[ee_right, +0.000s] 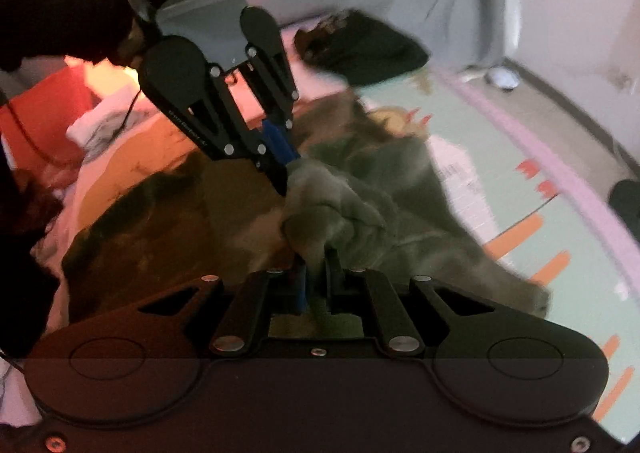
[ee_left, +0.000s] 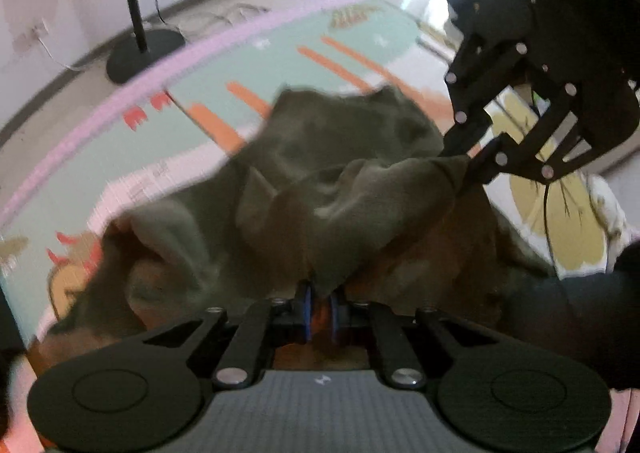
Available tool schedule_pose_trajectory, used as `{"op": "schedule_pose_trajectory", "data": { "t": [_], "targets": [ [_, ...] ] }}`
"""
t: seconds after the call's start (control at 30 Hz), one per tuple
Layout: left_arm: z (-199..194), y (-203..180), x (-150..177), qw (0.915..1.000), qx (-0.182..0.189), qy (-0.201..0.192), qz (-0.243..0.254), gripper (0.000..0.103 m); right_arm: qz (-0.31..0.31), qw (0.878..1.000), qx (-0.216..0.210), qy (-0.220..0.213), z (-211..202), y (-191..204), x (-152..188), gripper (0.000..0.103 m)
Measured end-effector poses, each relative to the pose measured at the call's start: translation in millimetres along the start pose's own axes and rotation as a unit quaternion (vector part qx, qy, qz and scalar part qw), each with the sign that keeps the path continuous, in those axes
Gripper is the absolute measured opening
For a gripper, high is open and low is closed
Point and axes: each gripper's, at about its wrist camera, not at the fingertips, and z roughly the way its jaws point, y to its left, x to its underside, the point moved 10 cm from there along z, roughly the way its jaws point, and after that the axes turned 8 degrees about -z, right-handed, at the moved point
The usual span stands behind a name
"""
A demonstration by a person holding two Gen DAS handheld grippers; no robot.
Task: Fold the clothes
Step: 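Lift the hood end with both grippers and fold it toward the hem, then lower the folded hood end onto the hem with both grippers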
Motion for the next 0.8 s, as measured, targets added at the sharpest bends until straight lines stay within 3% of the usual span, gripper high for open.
{"op": "schedule_pose_trajectory", "data": {
  "t": [0.23,0.5,0.6,0.67,0.73,0.8],
  "targets": [
    [35.2,-18.0,55.1,0.9989,0.007,0.047,-0.001,0.022,0.018,0.998,-0.037,0.038,44.8,42.9,41.5,0.011],
    [45.8,-7.3,90.2,0.9977,0.005,0.05,-0.047,0.035,0.092,0.993,-0.022,0.066,77.3,54.1,84.3,0.031],
    [29.8,0.9,82.7,0.997,0.004,0.006,-0.077,0.036,0.111,0.992,-0.022,0.056,66.5,56.7,86.0,0.036],
    [11.8,8.6,67.7,0.9936,0.01,-0.042,-0.105,0.042,0.127,0.991,-0.019,0.044,54.4,53.5,83.1,0.037],
    [-4.1,18.9,51.5,0.9887,-0.004,-0.087,-0.122,0.063,0.147,0.989,-0.004,0.03,38.7,43.7,77.7,0.039],
    [-15.8,34.4,33.2,0.9824,-0.043,-0.126,-0.131,0.076,0.161,0.986,0.027,0.018,22.0,28.8,73.2,0.041]
  ]
}}
